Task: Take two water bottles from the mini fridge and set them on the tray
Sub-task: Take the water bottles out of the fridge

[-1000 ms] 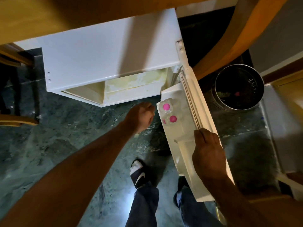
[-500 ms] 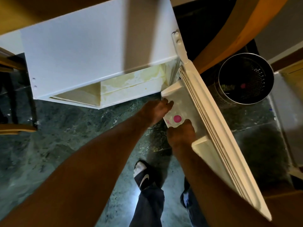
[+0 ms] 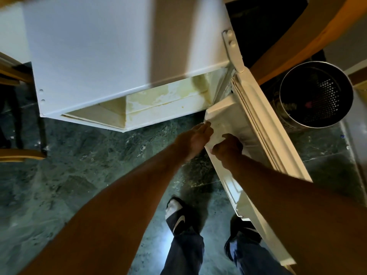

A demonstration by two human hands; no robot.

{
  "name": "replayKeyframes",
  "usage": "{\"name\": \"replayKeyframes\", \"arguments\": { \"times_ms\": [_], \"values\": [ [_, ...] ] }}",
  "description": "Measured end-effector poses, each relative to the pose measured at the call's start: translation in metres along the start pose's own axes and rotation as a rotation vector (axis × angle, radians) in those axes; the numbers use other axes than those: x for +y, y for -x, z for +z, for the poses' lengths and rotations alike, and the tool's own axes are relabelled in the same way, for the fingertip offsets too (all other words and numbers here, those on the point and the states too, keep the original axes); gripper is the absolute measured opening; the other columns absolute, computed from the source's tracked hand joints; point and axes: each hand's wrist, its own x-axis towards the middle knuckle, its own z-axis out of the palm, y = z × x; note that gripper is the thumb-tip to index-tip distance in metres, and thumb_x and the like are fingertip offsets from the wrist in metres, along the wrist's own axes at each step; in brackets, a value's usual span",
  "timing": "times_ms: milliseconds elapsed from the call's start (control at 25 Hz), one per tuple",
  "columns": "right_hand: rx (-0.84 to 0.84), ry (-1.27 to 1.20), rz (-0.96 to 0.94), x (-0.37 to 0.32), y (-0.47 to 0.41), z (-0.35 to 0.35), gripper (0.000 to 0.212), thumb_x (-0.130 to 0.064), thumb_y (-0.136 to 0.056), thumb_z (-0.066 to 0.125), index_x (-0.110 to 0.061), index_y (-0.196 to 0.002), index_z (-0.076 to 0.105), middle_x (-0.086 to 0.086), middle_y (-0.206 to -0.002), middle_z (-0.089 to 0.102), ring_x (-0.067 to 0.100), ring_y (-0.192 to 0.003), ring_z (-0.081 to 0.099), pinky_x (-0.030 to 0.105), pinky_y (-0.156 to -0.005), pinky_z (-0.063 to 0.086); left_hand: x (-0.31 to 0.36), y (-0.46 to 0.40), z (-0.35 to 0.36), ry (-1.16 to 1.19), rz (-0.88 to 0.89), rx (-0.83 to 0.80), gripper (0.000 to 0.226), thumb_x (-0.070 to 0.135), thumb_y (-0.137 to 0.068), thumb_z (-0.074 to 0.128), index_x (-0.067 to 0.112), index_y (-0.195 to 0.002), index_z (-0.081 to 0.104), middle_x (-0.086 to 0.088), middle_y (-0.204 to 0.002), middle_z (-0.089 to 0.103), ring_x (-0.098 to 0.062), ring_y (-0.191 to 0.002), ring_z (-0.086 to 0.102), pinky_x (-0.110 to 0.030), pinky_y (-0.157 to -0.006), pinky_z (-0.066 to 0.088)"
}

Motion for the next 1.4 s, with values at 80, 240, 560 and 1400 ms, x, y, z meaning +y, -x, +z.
{"name": "replayKeyframes", "arguments": {
  "times_ms": [80,240,560,1400],
  "values": [
    [-0.001,0.149,-0.056,-0.002,0.007,-0.011,0.052,-0.006,-0.08,0.064,-0.008,-0.13,0.05,0.017,-0.131,0.054,0.031,-0.118,0.052,0.037,-0.099,0.046,-0.002,0.012,-0.005,0.158,-0.054,0.035,0.034,0.023,-0.099,0.039,0.012,-0.13,0.048,-0.012,-0.128,0.056,-0.028,-0.113,0.054,-0.042,-0.093,0.047],
    [-0.036,0.195,-0.162,-0.009,0.056,-0.048,0.059,-0.006,-0.079,0.065,-0.014,-0.134,0.046,0.013,-0.131,0.054,0.029,-0.116,0.053,0.035,-0.097,0.047,0.021,0.055,-0.036,0.505,-0.155,0.174,0.043,0.002,-0.087,0.057,0.009,-0.126,0.042,-0.011,-0.11,0.059,-0.023,-0.096,0.06,-0.032,-0.077,0.052],
    [-0.045,0.44,-0.552,-0.039,0.187,-0.142,0.064,-0.015,-0.073,0.078,-0.027,-0.131,0.052,0.0,-0.123,0.062,0.013,-0.096,0.057,0.005,-0.078,0.031,0.082,0.138,-0.111,0.761,-0.421,0.734,0.026,0.019,-0.088,0.063,0.026,-0.107,0.047,0.013,-0.091,0.055,0.001,-0.082,0.058,-0.015,-0.064,0.05],
    [-0.263,1.176,-0.668,-0.03,0.155,-0.217,0.047,-0.023,-0.093,0.053,-0.023,-0.139,0.042,0.011,-0.131,0.055,0.028,-0.113,0.058,0.037,-0.095,0.05,0.121,0.159,-0.142,0.575,-0.609,0.78,0.029,0.029,-0.086,0.067,0.033,-0.093,0.04,0.01,-0.082,0.048,-0.006,-0.065,0.047,-0.006,-0.058,0.038]
  ]
}}
